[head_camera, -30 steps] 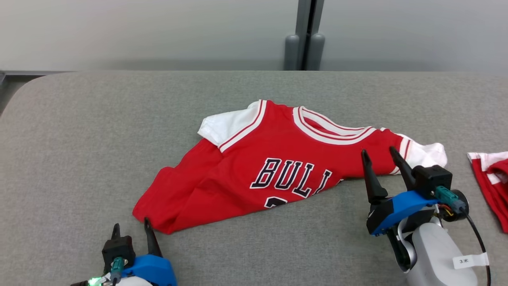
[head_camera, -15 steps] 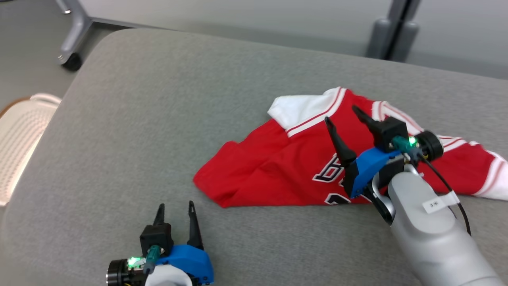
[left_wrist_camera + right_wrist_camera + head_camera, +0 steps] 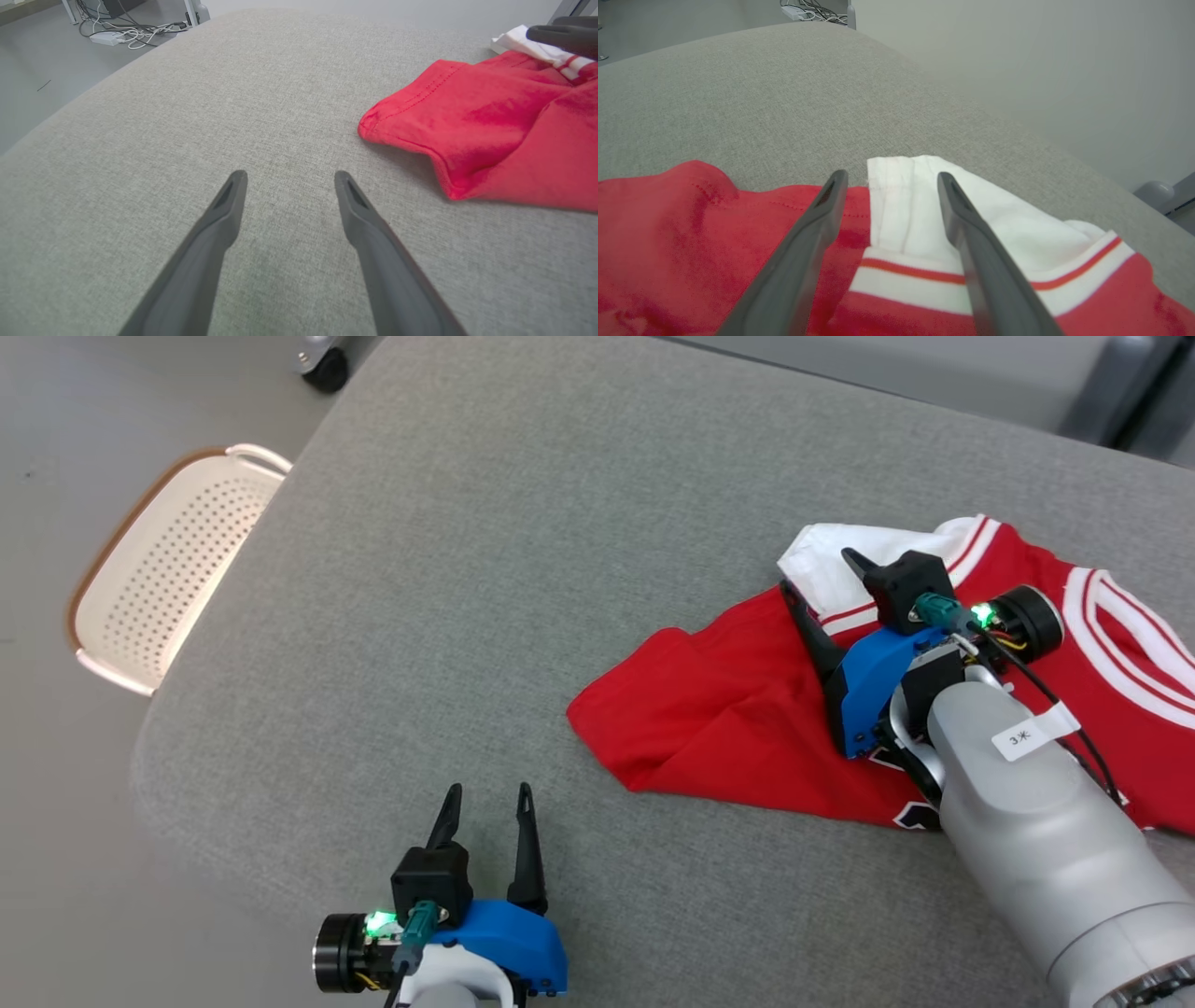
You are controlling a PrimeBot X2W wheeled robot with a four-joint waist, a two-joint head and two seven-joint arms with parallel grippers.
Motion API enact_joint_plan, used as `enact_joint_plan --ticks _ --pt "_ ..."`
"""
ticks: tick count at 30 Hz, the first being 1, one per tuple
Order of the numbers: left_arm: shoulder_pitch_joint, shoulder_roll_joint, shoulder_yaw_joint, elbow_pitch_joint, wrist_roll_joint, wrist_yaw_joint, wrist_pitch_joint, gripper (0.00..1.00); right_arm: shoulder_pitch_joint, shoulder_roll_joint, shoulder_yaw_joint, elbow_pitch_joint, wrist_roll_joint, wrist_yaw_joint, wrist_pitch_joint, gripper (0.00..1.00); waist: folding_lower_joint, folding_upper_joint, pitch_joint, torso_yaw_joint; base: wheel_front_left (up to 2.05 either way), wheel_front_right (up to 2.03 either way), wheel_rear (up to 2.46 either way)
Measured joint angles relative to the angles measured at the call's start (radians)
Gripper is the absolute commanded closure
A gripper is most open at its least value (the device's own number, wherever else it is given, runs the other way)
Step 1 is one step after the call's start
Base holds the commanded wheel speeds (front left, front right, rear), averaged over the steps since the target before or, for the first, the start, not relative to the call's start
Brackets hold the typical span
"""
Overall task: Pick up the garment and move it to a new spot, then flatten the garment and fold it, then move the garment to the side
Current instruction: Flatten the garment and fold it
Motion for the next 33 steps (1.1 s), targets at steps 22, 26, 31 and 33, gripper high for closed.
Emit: enact_joint_plan --ticks 22,26,31,33 --pt "-0.002 -0.001 0.001 -0.019 0.000 0.016 0.000 0.00 -0.043 -0.025 -0.072 -0.099 0.065 0.000 -0.028 1.00 -0.0001 0.0000 0.009 -0.026 0.00 0.00 0.00" --pt "-0.005 -0.001 0.025 -0.008 0.025 0.000 0.000 0.00 0.030 -0.022 -0.188 -0.254 0.072 0.000 -0.029 1.00 -0.0002 0.0000 -0.017 -0.081 0.00 0.00 0.00" --pt "-0.009 -0.002 0.059 0.016 0.059 -0.022 0.000 0.00 0.181 0.011 -0.322 -0.409 0.073 0.000 -0.028 1.00 -0.0002 0.0000 -0.060 -0.167 0.00 0.00 0.00" --pt "-0.007 -0.002 0.073 0.027 0.069 -0.029 0.000 0.00 0.244 0.024 -0.363 -0.462 0.073 0.000 -0.029 1.00 -0.0002 0.0000 -0.078 -0.205 0.00 0.00 0.00"
